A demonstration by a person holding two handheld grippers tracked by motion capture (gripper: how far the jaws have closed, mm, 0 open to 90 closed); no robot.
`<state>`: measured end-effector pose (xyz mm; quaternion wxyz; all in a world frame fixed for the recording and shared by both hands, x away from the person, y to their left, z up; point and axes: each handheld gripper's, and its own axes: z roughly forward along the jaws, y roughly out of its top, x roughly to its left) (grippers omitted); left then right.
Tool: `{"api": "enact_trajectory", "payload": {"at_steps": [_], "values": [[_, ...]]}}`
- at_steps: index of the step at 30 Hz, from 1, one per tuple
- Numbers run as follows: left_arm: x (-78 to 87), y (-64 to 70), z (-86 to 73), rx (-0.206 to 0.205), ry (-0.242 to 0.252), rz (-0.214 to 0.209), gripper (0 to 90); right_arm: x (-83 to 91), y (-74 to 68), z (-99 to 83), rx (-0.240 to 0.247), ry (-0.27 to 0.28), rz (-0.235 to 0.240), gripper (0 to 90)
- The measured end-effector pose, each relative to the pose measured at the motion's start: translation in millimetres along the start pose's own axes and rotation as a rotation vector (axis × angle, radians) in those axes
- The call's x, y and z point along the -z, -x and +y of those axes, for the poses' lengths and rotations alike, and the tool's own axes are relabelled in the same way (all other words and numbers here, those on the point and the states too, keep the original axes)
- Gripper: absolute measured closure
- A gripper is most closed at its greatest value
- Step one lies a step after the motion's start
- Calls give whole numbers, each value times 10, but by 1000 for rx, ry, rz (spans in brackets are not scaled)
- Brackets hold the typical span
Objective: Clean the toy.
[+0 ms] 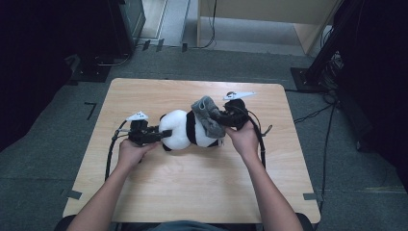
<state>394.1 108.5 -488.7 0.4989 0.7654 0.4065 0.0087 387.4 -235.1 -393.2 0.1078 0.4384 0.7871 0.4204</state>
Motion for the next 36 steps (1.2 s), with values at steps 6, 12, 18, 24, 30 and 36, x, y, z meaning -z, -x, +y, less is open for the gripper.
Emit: {"api": "enact_trajectory", "payload": {"at_steps": [6,12,18,24,30,36], "values": [[0,-2,-1,-1,-2,0,487,86,119,-68,-30,1,-21,773],[-3,1,-1,3,-1,1,489,127,227,-167,-62,5,-42,776],[-2,-1,-2,3,-3,1,490,99,306,-263,-87,7,-41,777],[-2,-16,-8,6,-4,-1,492,224,398,-280,-110,4,-90,784],[0,-6,-10,-1,-3,3,494,399,425,-126,-128,85,-99,784],[-1,-7,-11,0,-1,2,494,356,342,38,-114,127,-62,784]]}}
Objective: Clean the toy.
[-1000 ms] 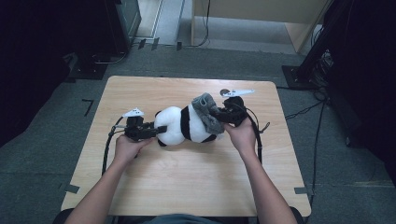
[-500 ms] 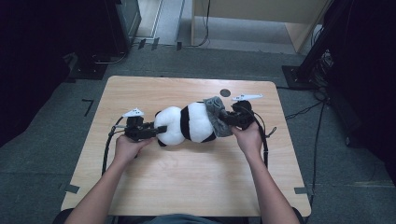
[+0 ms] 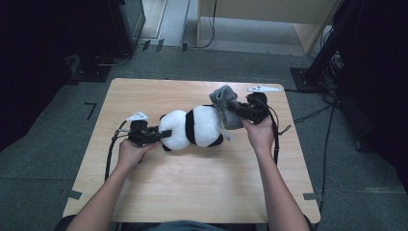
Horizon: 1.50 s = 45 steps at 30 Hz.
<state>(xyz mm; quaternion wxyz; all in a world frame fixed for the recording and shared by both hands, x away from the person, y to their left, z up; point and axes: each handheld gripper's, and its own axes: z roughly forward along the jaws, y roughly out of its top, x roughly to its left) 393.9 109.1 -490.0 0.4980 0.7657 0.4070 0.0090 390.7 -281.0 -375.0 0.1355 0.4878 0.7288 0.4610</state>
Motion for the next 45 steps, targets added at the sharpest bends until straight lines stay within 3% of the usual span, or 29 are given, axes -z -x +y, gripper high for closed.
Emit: {"api": "enact_trajectory", "payload": {"at_steps": [4,8,20,31,34,36,41,43,45], "values": [[0,-1,-2,0,0,-1,494,-181,-77,-34,21,-36,12,783],[1,4,-11,-9,3,3,494,-304,-93,-164,37,-58,-5,783],[-14,12,-15,-6,9,9,495,-376,-45,-390,25,-9,-2,785],[-19,16,-14,-4,11,13,498,-418,10,-525,-23,30,9,788],[-19,15,-14,-2,11,13,498,-431,34,-567,-27,17,-1,789],[-19,12,-14,-3,10,12,499,-442,53,-591,-29,-20,-18,790],[-18,10,-21,-4,14,12,499,-460,130,-664,-77,3,39,791],[-18,7,-21,-5,14,11,499,-486,142,-686,-65,-5,33,793],[-17,6,-22,-3,14,11,499,-531,146,-727,-49,-50,10,794]]}}
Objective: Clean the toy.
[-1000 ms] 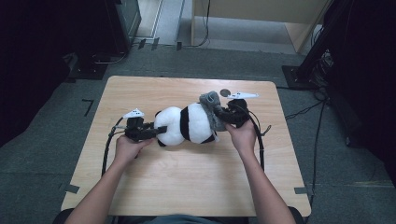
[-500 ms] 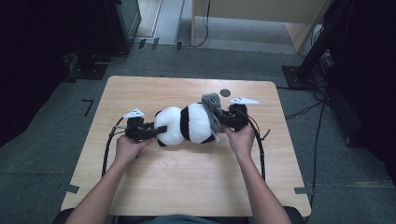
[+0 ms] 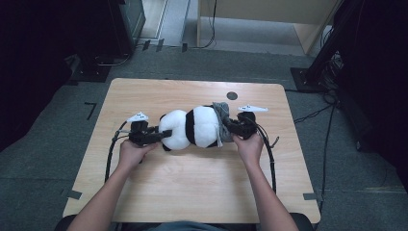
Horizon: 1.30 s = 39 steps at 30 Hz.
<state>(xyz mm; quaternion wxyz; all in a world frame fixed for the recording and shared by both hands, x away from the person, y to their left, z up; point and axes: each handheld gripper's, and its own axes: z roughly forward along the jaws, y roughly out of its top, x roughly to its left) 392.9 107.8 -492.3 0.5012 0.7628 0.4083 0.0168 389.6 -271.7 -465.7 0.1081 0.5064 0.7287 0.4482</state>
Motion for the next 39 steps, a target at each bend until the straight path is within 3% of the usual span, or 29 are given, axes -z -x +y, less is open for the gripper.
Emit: {"api": "enact_trajectory", "payload": {"at_steps": [2,5,7,10,16,22,28,34,39], "values": [[1,4,0,-2,0,1,499,-67,3,-70,12,-47,-18,794],[5,-1,2,-5,-3,-1,499,-84,1,-130,25,-30,-39,797],[5,-3,7,-8,-3,0,499,-124,-8,-153,43,-49,-49,797],[8,-3,9,-11,-6,-1,499,-137,41,-164,31,-87,-58,794],[9,-7,11,-10,-7,0,499,114,84,-31,43,-14,-105,795],[11,-4,11,-9,-9,2,499,370,34,240,52,68,-98,794],[8,-5,11,-10,-5,2,499,500,-188,506,99,117,-78,794],[11,-2,13,-10,-8,3,499,390,-406,609,130,93,-19,794],[9,-7,12,-10,-8,1,499,222,-405,548,120,49,-21,793]]}}
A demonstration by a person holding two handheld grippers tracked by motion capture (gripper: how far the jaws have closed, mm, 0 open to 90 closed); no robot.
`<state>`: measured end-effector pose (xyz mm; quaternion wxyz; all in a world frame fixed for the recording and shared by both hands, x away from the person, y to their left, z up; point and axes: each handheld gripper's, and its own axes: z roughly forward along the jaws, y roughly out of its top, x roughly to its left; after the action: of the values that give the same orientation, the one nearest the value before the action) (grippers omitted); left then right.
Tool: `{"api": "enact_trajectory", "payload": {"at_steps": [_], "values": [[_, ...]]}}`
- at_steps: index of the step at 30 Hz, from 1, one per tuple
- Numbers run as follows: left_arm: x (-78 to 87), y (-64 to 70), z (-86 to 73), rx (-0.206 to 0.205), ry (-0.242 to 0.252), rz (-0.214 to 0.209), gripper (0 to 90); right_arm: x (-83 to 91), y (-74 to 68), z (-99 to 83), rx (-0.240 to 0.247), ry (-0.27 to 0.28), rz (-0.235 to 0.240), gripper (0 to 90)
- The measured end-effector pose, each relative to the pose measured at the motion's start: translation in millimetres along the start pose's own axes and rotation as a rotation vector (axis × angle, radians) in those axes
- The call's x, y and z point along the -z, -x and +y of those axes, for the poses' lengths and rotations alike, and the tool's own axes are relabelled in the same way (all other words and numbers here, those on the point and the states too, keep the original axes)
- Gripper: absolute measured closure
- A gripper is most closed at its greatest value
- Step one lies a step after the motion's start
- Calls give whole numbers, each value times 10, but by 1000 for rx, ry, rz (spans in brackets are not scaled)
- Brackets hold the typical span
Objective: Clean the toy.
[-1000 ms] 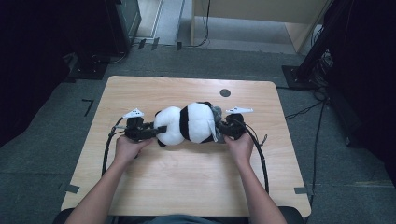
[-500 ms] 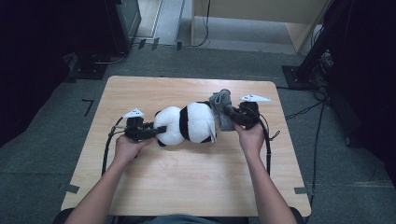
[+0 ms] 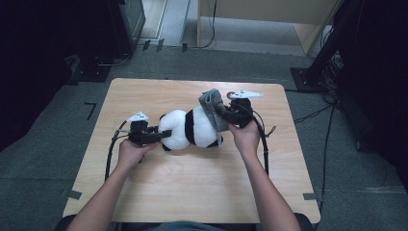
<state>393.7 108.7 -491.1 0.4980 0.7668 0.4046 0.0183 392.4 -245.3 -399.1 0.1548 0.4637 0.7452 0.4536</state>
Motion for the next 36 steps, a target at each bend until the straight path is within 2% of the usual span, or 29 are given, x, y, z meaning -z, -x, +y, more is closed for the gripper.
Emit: {"api": "enact_trajectory", "payload": {"at_steps": [2,6,10,18,21,25,28,32,35,36], "values": [[-1,0,1,0,0,1,499,-31,11,-28,-4,-7,-5,794],[-4,10,5,-2,1,3,498,-58,-10,-138,37,12,-36,794],[-3,13,5,-5,0,2,497,-59,43,-234,9,37,-12,796],[-4,10,8,-1,1,3,497,-62,97,-305,-13,34,-15,795],[-5,4,8,-2,1,1,497,-77,151,-405,-50,30,-15,796],[-7,-4,7,3,1,0,497,-124,222,-554,-105,-11,-15,798],[-9,-9,5,7,2,0,498,-175,234,-652,-128,-35,-11,799],[-6,-16,2,6,6,-6,499,-289,259,-789,-136,-108,-10,799],[0,-18,1,14,10,-17,501,-287,326,-837,-166,-112,16,798],[1,-22,1,24,12,-20,503,-276,343,-834,-164,-126,7,797]]}}
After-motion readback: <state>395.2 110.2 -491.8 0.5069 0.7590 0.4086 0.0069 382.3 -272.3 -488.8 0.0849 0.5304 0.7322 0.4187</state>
